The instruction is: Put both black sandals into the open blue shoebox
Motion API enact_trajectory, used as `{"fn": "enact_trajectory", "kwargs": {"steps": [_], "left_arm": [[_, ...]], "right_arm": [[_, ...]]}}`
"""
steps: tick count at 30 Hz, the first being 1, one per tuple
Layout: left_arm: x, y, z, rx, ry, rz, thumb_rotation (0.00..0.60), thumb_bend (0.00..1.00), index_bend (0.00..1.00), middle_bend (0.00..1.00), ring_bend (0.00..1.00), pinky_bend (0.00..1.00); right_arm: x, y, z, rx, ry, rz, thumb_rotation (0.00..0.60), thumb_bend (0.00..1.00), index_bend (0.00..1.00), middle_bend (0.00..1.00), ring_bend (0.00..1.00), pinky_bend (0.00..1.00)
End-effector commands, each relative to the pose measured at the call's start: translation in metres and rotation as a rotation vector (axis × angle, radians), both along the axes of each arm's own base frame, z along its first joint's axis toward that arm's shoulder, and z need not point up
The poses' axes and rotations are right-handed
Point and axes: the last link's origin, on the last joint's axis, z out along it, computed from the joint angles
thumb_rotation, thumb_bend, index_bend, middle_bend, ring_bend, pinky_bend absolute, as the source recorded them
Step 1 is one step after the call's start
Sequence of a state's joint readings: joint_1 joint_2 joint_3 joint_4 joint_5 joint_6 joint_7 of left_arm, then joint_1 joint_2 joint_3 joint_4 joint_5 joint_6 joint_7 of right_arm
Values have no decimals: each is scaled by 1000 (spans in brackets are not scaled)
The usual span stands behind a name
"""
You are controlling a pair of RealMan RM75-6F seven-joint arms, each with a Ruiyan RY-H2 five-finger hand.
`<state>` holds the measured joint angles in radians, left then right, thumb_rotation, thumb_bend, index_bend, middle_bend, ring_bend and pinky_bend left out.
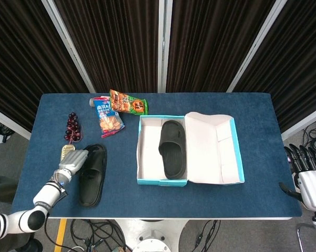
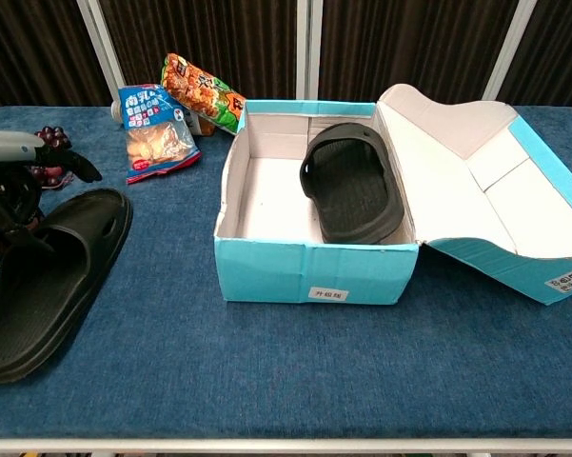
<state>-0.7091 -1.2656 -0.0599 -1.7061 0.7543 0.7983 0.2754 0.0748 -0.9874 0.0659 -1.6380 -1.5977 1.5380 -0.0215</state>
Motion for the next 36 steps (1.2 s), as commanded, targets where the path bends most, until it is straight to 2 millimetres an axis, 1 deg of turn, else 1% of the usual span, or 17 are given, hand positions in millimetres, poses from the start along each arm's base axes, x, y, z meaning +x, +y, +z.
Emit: {"fn": "enact_trajectory", "kwargs": {"steps": [1, 6, 9, 13, 17, 18, 20, 24, 27, 29, 30, 33, 34, 36], "left_arm": [[-4, 4, -11, -27, 25, 33, 600, 0, 128, 92, 618, 716], [-3, 9, -17, -49, 17, 63, 600, 0, 137, 92, 632, 717], [-2, 14, -20, -36, 12, 74, 600, 0, 193, 120, 654, 723], [0, 19, -24, -13, 13, 71, 600, 0, 289, 228, 713, 747], [2, 24, -28, 26, 27, 62, 600, 0, 439, 423, 795, 802], [3, 25, -28, 41, 18, 66, 600, 0, 466, 453, 805, 813], [8, 26, -25, 78, -21, 73, 600, 0, 493, 484, 812, 825], [15, 29, -10, 145, -99, 72, 600, 0, 513, 512, 813, 834], [22, 34, 9, 207, -173, 68, 600, 0, 515, 516, 813, 838], [28, 38, 24, 261, -241, 66, 600, 0, 515, 516, 813, 838], [31, 41, 34, 294, -288, 63, 600, 0, 515, 514, 812, 838], [43, 50, 51, 369, -431, 62, 600, 0, 515, 509, 806, 838], [49, 55, 56, 396, -507, 59, 600, 0, 515, 509, 801, 838], [60, 61, 58, 421, -618, 51, 600, 0, 515, 508, 791, 838]], "right_arm": [[-1, 1, 0, 0, -1, -4, 600, 56, 0, 69, 0, 0], [-3, 3, 0, 0, -6, -11, 600, 57, 0, 69, 0, 0], [-4, 3, -1, 2, -6, -14, 600, 56, 0, 69, 0, 0], [-5, 4, -1, 0, -8, -17, 600, 56, 0, 69, 0, 0], [-5, 4, 0, -4, -8, -17, 600, 56, 0, 69, 0, 0], [-6, 5, 0, -5, -8, -17, 600, 56, 0, 69, 0, 0], [-6, 5, 0, -7, -9, -20, 600, 56, 0, 69, 0, 0], [-7, 5, 1, -11, -11, -19, 600, 56, 0, 69, 0, 0], [-7, 5, 2, -15, -11, -16, 600, 56, 0, 69, 0, 0], [-7, 6, 3, -18, -12, -14, 600, 56, 0, 69, 0, 0], [-7, 6, 3, -19, -12, -13, 600, 55, 0, 69, 0, 0], [-7, 7, 3, -18, -11, -14, 600, 56, 0, 69, 0, 0], [-7, 7, 3, -18, -11, -13, 600, 56, 0, 69, 0, 0], [-6, 7, 3, -18, -11, -13, 600, 56, 0, 69, 0, 0]]}}
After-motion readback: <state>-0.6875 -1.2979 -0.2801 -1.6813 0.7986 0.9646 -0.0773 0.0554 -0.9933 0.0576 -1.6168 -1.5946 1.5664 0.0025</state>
